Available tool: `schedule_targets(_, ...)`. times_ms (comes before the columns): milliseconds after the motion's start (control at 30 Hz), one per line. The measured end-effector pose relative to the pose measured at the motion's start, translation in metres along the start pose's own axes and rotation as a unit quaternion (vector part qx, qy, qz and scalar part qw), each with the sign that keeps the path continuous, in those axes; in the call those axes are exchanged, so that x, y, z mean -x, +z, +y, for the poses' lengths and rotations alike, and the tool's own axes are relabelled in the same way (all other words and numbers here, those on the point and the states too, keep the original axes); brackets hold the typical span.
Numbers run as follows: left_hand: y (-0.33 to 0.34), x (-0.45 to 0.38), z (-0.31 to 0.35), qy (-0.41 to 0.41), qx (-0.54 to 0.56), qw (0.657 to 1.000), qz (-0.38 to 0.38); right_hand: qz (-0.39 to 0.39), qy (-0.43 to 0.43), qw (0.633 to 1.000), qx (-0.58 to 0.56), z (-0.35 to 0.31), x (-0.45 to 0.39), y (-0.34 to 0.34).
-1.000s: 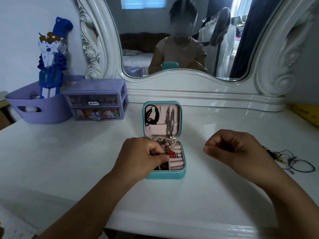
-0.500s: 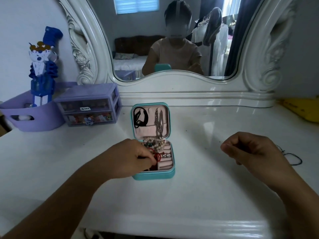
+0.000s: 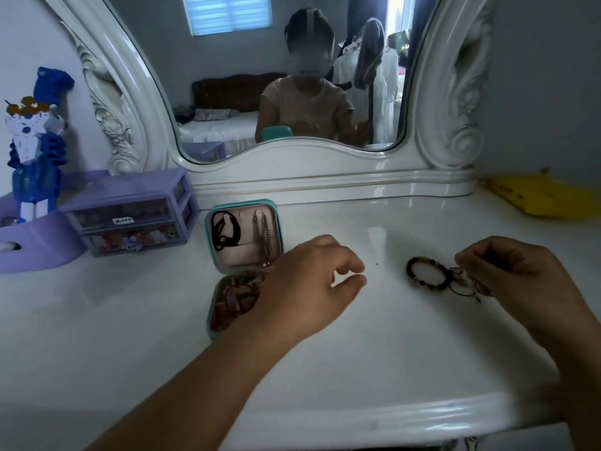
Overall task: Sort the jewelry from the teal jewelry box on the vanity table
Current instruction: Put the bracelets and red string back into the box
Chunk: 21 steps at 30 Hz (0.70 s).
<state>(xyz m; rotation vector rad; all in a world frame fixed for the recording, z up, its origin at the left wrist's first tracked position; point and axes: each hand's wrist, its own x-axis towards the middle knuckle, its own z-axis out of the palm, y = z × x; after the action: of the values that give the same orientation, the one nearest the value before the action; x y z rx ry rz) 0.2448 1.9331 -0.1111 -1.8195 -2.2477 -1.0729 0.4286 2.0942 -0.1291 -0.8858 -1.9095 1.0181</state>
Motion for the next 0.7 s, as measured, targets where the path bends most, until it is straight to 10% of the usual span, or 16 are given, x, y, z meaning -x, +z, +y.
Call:
schedule_targets(467, 0.103, -0.068, 0.025, -0.031, -0.034, 0.986, -0.163, -0.043, -0.027, 0.976, 0.213, 0.046, -0.006, -0.035)
schedule_targets(700, 0.111, -0.070, 0.025, 0.040, -0.106, 0.988, -0.104, -0.088, -0.020, 0.976, 0.197, 0.058, -0.017, -0.033)
